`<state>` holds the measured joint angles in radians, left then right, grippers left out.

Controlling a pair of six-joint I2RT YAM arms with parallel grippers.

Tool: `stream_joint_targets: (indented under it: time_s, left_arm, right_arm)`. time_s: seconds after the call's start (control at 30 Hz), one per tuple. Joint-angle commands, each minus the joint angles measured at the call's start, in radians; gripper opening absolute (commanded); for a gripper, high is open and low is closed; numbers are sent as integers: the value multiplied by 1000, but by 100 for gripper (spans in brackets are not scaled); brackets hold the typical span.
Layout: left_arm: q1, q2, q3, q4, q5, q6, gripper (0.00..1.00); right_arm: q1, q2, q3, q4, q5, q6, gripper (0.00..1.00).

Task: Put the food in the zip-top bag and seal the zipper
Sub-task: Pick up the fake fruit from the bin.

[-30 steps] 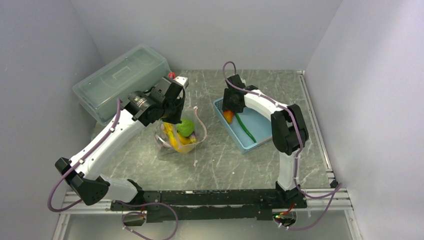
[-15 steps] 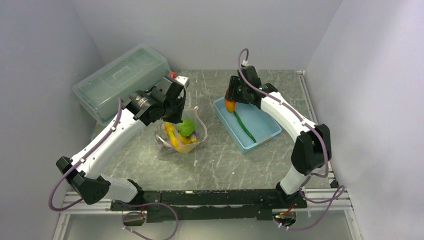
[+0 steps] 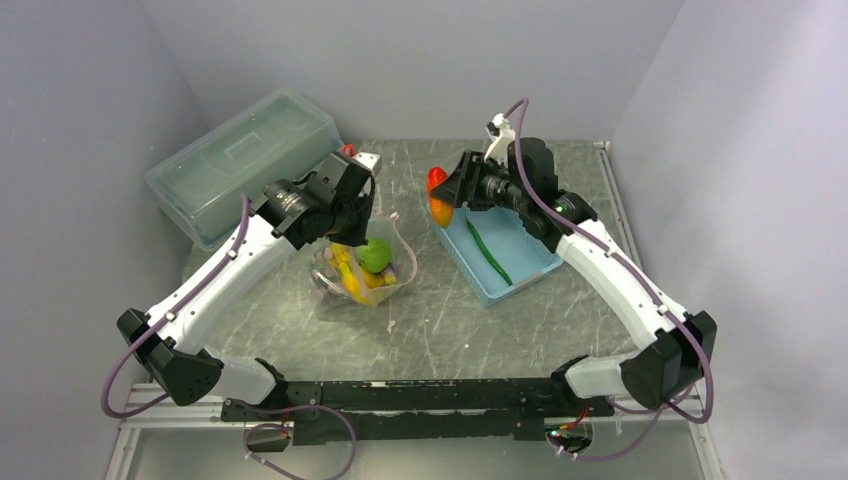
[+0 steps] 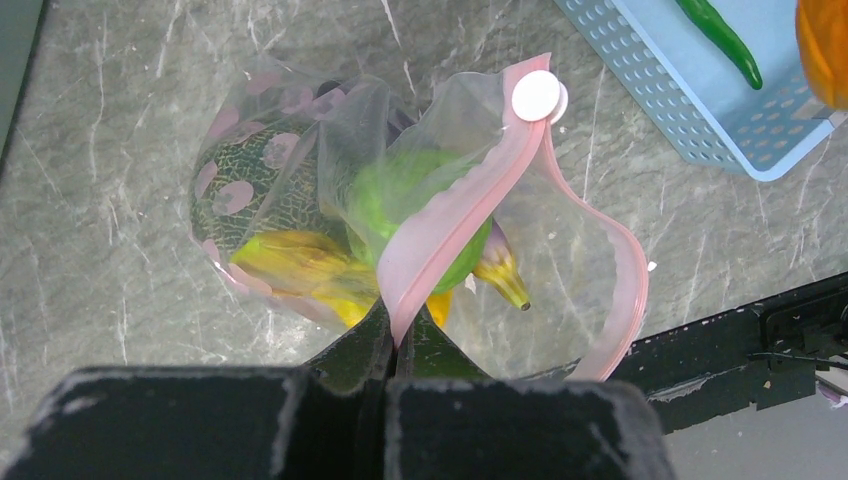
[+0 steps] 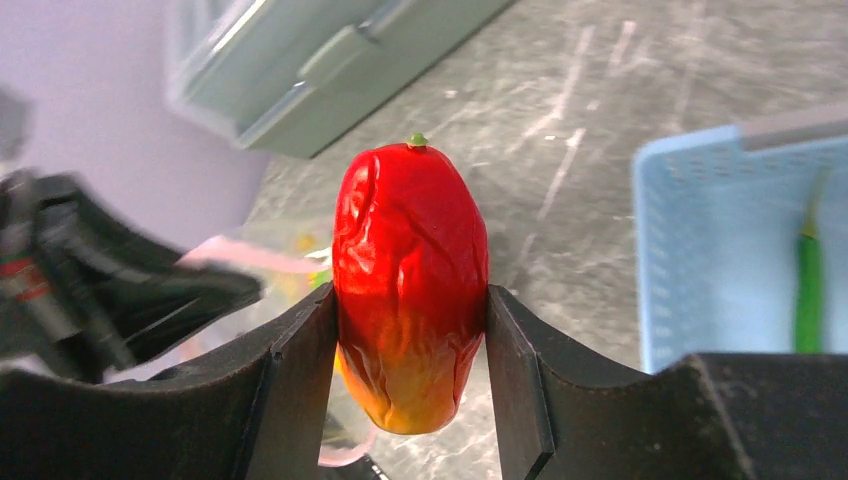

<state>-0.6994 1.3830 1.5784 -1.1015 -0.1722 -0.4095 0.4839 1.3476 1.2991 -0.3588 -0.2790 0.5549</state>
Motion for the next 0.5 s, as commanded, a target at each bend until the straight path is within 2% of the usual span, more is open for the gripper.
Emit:
stream_joint_targets:
  time_s: [0.0,0.2,0.47]
  left_arm:
    - [4,3,29,37,6,-14,0]
    - [4,8,39,34,0,-12,0]
    - [4,16,52,32,2,-9,0]
  right_arm:
    - [57,-64,-17,131,-130,13,16]
    - [160,-77,7,127,-129,-24,16]
    - [225,-73,-10,110,-152,-25,16]
